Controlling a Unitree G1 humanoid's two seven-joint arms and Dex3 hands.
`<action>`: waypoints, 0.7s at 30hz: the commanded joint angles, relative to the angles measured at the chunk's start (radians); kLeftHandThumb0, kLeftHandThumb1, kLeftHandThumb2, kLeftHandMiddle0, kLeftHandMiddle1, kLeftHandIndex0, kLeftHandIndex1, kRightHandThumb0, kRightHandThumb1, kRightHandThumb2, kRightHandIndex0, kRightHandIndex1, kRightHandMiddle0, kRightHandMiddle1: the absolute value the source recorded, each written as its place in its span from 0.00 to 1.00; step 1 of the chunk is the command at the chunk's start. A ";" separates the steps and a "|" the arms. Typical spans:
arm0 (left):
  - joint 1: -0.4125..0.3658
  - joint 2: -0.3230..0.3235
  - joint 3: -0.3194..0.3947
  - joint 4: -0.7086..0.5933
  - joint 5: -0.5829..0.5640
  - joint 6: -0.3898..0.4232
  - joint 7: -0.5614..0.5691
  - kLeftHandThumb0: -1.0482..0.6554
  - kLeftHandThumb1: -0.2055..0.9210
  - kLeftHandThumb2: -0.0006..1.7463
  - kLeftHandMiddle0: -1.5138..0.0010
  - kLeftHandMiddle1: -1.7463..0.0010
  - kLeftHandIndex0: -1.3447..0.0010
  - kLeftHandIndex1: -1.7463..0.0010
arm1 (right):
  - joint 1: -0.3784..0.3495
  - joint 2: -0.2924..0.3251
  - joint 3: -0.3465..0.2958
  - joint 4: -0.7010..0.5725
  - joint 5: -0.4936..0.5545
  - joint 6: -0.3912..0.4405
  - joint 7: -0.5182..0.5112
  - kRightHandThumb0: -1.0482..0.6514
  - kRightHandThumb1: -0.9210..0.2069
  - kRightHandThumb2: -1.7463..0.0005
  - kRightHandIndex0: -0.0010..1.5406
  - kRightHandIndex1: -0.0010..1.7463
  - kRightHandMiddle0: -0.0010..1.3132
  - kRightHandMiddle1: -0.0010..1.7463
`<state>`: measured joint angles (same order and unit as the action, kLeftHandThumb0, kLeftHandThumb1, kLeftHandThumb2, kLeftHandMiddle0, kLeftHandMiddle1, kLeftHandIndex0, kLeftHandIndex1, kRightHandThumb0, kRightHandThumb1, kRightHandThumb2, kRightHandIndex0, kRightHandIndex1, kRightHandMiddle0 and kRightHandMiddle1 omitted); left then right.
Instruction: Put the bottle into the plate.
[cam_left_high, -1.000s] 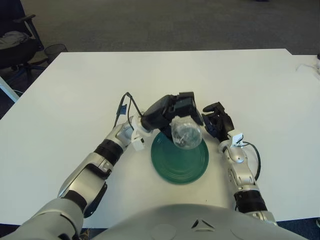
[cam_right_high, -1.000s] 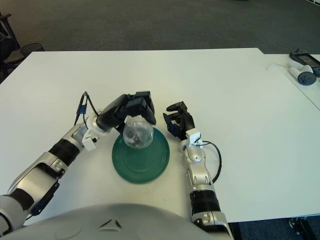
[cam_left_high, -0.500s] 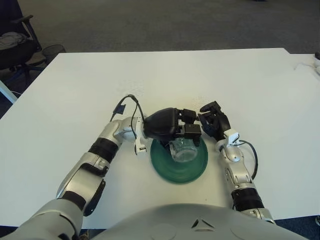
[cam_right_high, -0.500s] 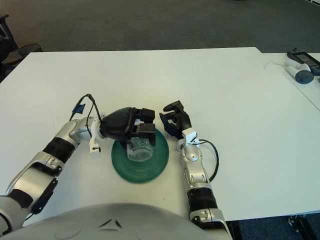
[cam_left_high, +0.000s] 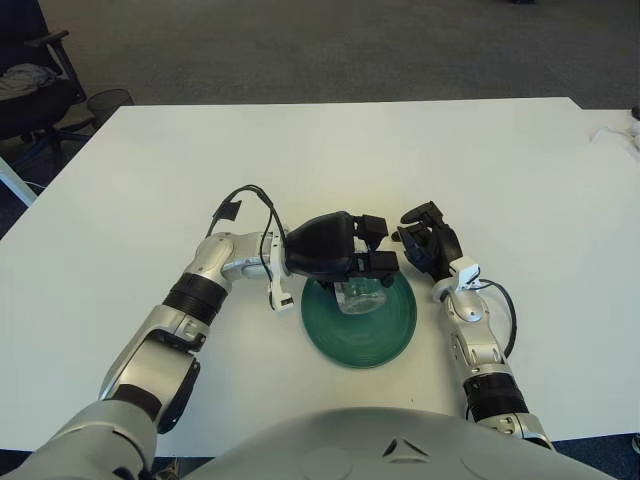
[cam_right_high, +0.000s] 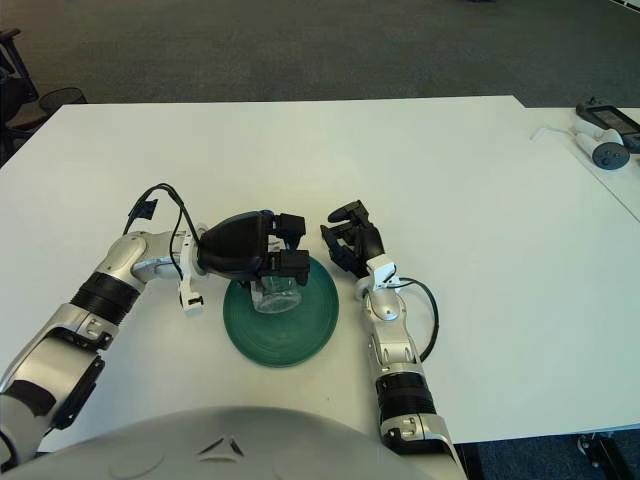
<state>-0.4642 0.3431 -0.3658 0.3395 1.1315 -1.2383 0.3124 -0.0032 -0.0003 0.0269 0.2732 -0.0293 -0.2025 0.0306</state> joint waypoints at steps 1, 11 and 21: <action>-0.027 0.029 -0.031 -0.012 0.064 0.044 0.090 0.31 0.36 0.83 0.19 0.00 0.48 0.00 | 0.070 0.001 -0.005 0.107 0.009 0.077 0.008 0.61 0.00 0.78 0.28 0.75 0.13 1.00; -0.066 0.066 -0.150 0.008 0.163 0.159 0.271 0.32 0.38 0.82 0.18 0.00 0.49 0.00 | 0.072 -0.004 0.002 0.103 -0.002 0.076 -0.004 0.61 0.00 0.78 0.27 0.76 0.14 1.00; -0.083 0.063 -0.222 0.078 0.086 0.140 0.384 0.32 0.39 0.81 0.18 0.00 0.50 0.00 | 0.072 -0.007 0.003 0.105 -0.009 0.080 -0.015 0.61 0.00 0.77 0.27 0.76 0.14 1.00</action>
<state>-0.5305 0.4070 -0.5720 0.3804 1.2675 -1.0653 0.6561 -0.0067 -0.0007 0.0293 0.2845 -0.0271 -0.2186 0.0202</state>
